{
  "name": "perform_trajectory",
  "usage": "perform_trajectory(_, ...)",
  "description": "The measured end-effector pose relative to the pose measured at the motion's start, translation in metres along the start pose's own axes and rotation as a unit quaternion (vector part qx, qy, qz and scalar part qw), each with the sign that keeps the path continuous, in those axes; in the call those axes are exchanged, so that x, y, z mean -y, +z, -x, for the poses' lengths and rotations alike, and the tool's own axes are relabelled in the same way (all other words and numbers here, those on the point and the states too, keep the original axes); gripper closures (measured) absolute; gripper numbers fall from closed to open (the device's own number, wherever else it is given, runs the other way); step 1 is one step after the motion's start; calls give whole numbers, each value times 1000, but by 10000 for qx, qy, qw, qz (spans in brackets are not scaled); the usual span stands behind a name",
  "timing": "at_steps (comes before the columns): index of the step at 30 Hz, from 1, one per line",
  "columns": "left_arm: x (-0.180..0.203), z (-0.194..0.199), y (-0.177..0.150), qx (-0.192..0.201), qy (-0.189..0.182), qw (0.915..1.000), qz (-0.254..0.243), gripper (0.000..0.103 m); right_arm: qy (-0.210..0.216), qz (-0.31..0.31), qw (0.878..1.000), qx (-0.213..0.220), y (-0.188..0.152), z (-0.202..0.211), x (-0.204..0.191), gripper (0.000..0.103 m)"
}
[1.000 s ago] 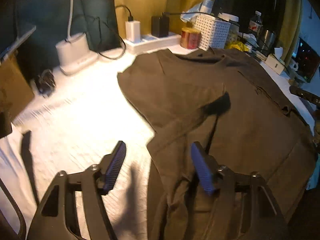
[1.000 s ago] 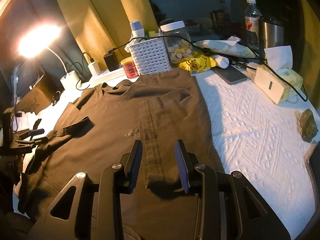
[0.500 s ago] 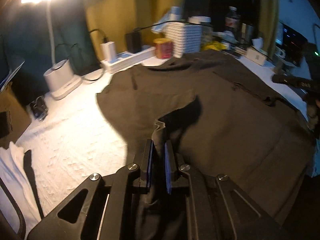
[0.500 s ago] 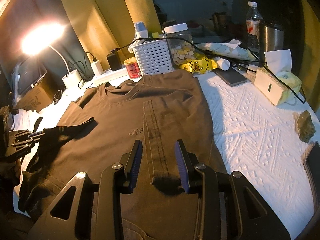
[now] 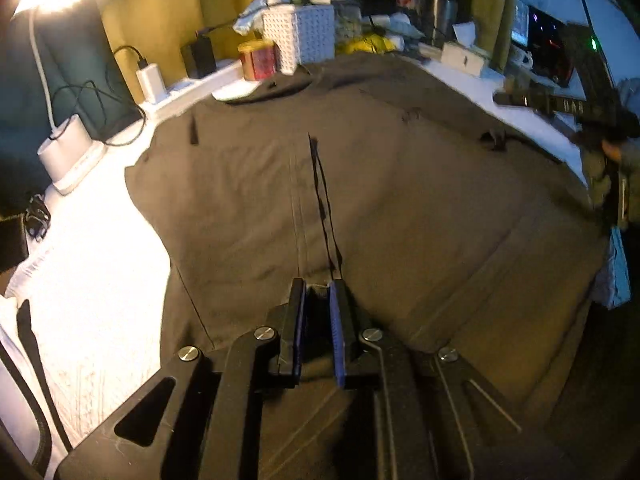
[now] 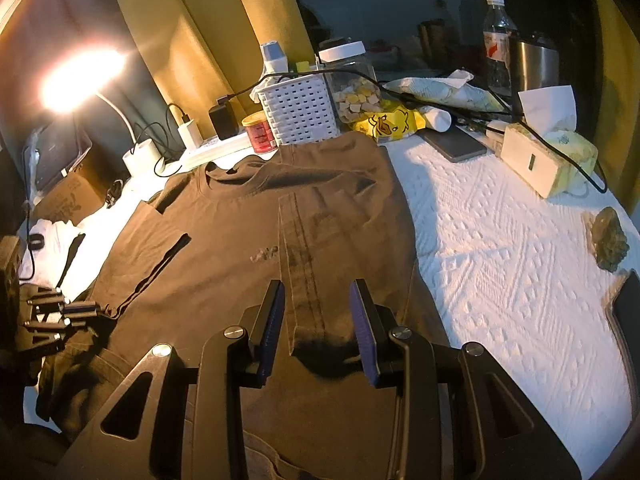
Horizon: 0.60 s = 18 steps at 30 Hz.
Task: Fold small clothes
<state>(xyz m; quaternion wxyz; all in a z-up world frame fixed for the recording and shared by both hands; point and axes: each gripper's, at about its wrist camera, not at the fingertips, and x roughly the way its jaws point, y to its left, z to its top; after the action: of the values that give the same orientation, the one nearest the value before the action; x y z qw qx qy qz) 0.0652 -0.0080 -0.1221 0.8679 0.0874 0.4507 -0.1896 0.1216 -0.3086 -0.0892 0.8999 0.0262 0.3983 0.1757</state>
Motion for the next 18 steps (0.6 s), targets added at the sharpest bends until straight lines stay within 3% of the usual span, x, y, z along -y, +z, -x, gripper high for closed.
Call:
perform_trajectory(1, 0, 0, 4, 55, 3, 10000, 27, 87, 6, -7, 10000, 0, 0, 0, 1, 67)
perform_trajectory(3, -1, -2, 10, 98, 20, 9999, 70, 58, 12, -17, 10000, -10, 0, -1, 3, 67)
perform_trajectory(4, -2, -5, 13, 88, 22, 9999, 103, 54, 11, -26, 10000, -13, 0, -2, 4, 67)
perform_trajectory(10, -2, -19, 11, -155, -104, 9996, 231, 52, -55, -113, 9999, -84, -4, -4, 13, 67)
perform_trajectory(12, 0, -23, 5, -342, -316, 9986, 240, 52, -94, -112, 9996, -227, -8, -9, 16, 67)
perform_trajectory(18, 6, -11, -8, -360, -680, 9964, 345, 51, -77, 1, 9985, -541, -26, -15, 16, 67)
